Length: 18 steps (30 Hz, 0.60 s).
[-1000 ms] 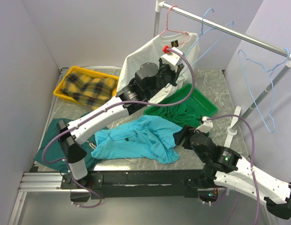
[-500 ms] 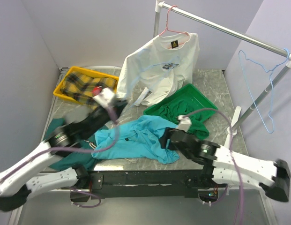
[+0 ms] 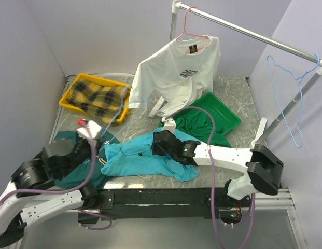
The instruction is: Place the t-shirt on the hanger
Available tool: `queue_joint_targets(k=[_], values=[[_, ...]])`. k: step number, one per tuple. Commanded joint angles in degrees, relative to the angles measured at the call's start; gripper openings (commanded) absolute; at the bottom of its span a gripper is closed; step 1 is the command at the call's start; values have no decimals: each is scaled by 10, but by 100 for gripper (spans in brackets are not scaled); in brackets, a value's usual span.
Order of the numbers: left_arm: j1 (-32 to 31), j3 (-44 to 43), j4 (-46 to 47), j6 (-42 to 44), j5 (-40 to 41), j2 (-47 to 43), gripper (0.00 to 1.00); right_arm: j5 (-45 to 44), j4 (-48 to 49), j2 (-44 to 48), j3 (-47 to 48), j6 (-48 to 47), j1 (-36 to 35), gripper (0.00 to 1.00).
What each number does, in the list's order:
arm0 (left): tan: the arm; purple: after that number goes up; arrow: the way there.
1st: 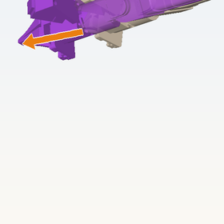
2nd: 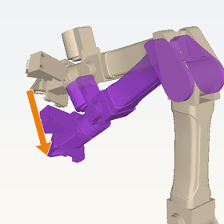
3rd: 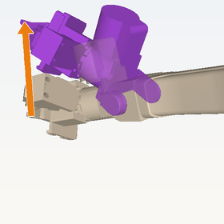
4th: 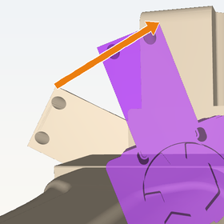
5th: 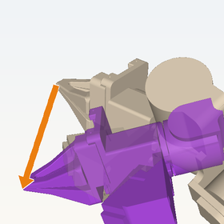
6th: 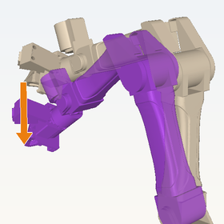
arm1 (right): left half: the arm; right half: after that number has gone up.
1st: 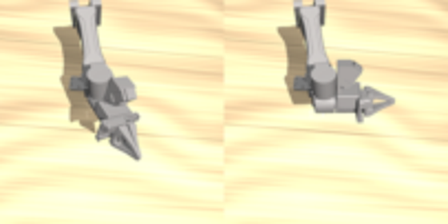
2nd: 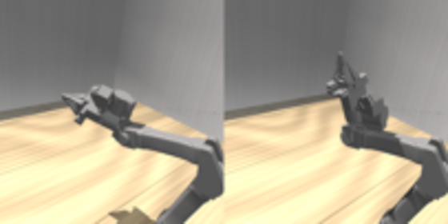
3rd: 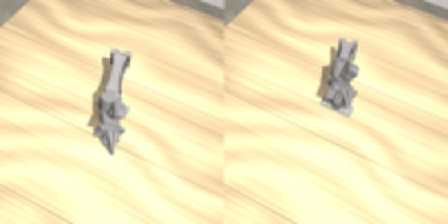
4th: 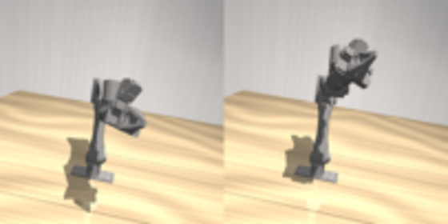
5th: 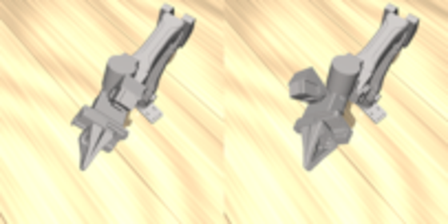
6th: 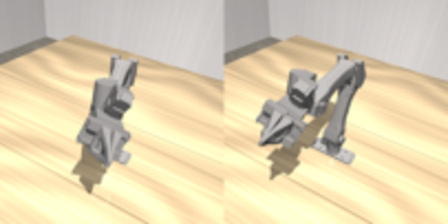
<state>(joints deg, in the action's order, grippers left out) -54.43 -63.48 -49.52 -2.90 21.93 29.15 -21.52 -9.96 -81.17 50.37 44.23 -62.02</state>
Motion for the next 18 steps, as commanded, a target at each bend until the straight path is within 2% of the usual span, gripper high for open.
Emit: queue_joint_targets(k=[1,7,14,18], values=[[2,11,-81,62,-21,28,1,18,40,-36,27,-9,13,48],[2,3,-118,106,-51,15,1,17,39,-77,45,-12,13,48],[1,-10,-178,117,-101,36,1,17,47,-111,51,-13,19,47],[2,-19,-205,119,-113,44,1,19,49,-125,51,-16,27,40]])
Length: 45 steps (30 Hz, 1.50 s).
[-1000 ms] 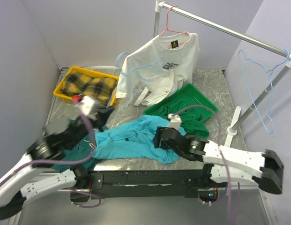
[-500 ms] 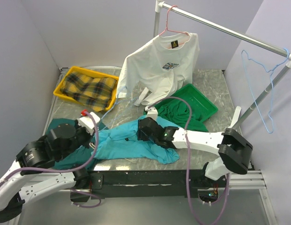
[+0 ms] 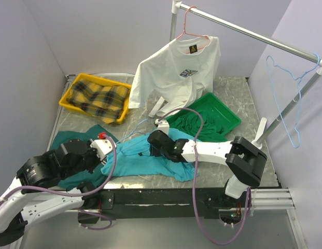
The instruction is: Place the t-shirt on the hanger
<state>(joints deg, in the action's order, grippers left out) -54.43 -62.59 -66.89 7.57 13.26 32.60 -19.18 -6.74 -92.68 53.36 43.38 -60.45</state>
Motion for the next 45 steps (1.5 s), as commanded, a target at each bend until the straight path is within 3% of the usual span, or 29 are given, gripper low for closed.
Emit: queue_joint_targets(k=[1,7,11,18,29,38,45], values=[[2,-32,-38,17,-29,11,1,-3,18,-12,20,-7,14,40],[2,-41,-61,20,-54,20,1,-5,23,-8,10,-6,19,28],[2,-39,-60,23,-82,22,1,-7,22,-7,10,-6,20,12],[2,-32,-80,23,-92,30,1,-13,15,2,9,0,22,0],[2,-6,-26,33,-128,25,1,-60,-36,74,21,-11,3,0],[2,8,77,32,-154,-13,1,-107,-114,178,119,-72,-19,0],[2,-10,164,-18,-169,-24,1,-133,-177,180,290,-138,-34,0]])
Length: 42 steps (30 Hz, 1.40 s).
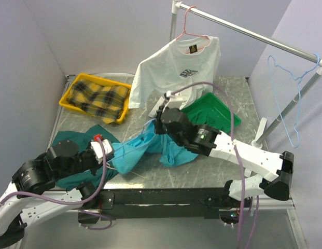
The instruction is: Place the t-shirt on the hanger
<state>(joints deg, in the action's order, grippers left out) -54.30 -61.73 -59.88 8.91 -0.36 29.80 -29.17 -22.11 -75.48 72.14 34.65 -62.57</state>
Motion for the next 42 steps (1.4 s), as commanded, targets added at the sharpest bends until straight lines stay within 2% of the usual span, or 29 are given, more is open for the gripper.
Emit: queue_joint_targets(k=[1,5,10,16,18,19,24,26,30,33,36,39,42], values=[[1,-19,105,-37,-35,6,1,-36,-35,6,120,-56,-17,0],[1,2,194,-63,-10,7,1,-58,-58,-1,193,-70,-47,0],[1,62,322,-112,-37,-7,1,-82,-73,17,192,-60,-73,0],[1,184,531,-176,-18,-32,1,-82,-79,59,133,-35,-73,0],[0,244,595,-214,-36,-27,1,-89,-80,81,95,-22,-73,0],[0,263,657,-224,-42,-25,1,-92,-85,87,80,-17,-73,0],[0,343,759,-240,-19,9,1,-125,-102,145,-26,16,-46,2],[0,365,807,-241,-15,31,1,-118,-80,168,-67,16,-32,14],[0,395,885,-248,-31,79,1,-66,-57,191,-111,15,33,29],[0,411,921,-252,-35,112,1,-33,-43,198,-133,12,57,44],[0,425,961,-261,-34,135,1,-35,-39,209,-147,16,71,64],[0,438,990,-270,-36,156,1,-38,-47,230,-163,31,89,78],[0,442,1008,-275,-34,177,1,-36,-55,254,-178,46,111,83]])
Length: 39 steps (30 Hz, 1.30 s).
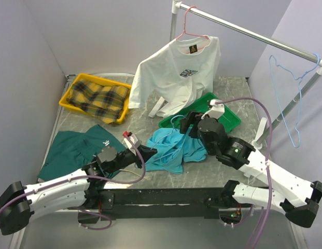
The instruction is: Place the t-shirt on the hanger
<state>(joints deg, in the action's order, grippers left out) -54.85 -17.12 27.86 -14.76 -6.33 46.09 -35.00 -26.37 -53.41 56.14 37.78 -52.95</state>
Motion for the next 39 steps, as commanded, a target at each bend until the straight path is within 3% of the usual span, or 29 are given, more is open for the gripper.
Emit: queue_joint_targets(k=[1,8,12,15,20,28,33,36,39], values=[[5,-4,137,-41,27,17,1,20,-18,44,-21,19,21,84],[5,-10,136,-55,33,37,1,24,10,130,-74,23,22,84],[5,-22,129,-49,16,53,1,95,82,170,-98,-45,19,87],[5,-52,102,-40,0,83,1,96,109,146,-83,-99,-12,87],[5,-97,66,-28,-37,138,1,-11,124,53,-35,-179,-84,89],[-10,-150,-1,1,-65,188,1,-92,162,-1,-26,-233,-86,88],[-25,-166,-28,12,-49,200,1,-114,179,8,-41,-231,-85,81],[-28,-165,-27,11,-45,201,1,-83,178,16,-51,-228,-64,68],[-29,-166,-27,8,-39,202,1,-52,172,22,-60,-224,-47,65]])
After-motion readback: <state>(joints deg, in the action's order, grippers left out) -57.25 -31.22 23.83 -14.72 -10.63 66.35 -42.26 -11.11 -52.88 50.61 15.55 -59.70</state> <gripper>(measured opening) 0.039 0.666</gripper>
